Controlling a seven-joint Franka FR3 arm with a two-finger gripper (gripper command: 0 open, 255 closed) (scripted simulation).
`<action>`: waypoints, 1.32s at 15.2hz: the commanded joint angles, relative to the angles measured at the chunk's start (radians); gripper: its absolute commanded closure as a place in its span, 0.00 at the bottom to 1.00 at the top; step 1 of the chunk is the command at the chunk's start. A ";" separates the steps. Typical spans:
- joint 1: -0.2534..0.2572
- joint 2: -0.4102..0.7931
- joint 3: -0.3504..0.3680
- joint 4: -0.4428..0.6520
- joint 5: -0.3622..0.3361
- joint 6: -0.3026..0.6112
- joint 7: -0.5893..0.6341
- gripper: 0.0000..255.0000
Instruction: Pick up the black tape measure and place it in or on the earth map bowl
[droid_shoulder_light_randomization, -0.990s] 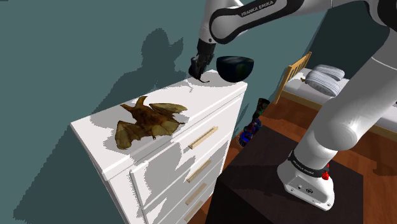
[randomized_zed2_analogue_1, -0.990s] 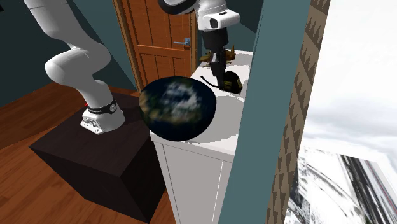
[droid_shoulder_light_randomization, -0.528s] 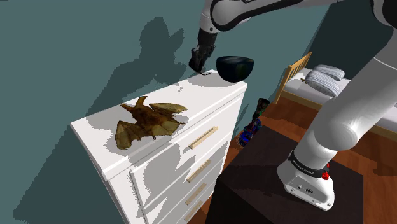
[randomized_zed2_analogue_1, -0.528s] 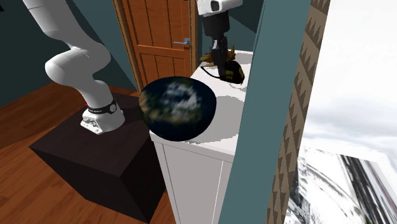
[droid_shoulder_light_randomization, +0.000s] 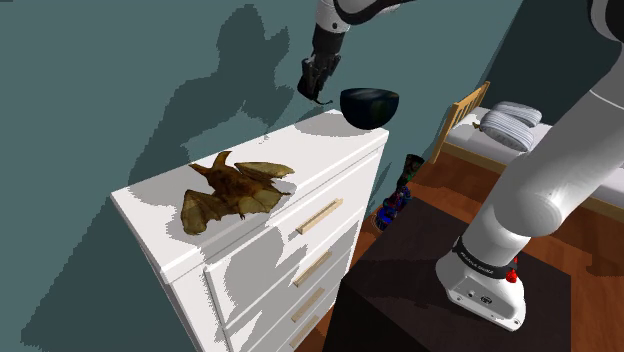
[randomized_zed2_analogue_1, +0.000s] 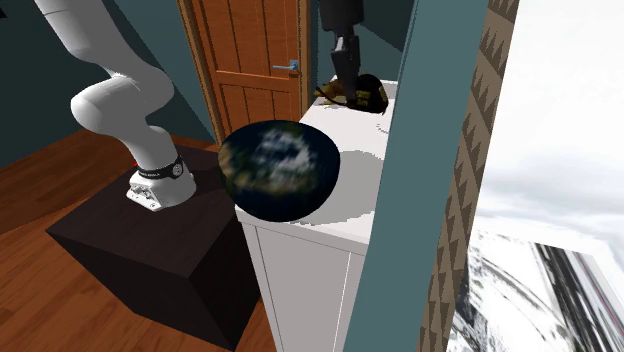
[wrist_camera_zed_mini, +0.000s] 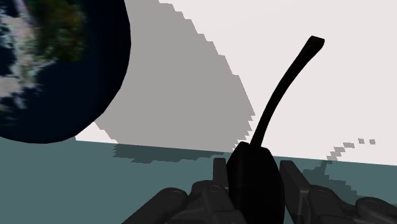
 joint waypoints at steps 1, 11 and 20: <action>0.000 -0.001 0.000 0.026 0.001 -0.027 -0.002 1.00; 0.000 0.008 0.000 0.170 0.003 -0.162 -0.010 1.00; -0.042 -0.065 -0.072 0.147 0.024 -0.206 -0.131 1.00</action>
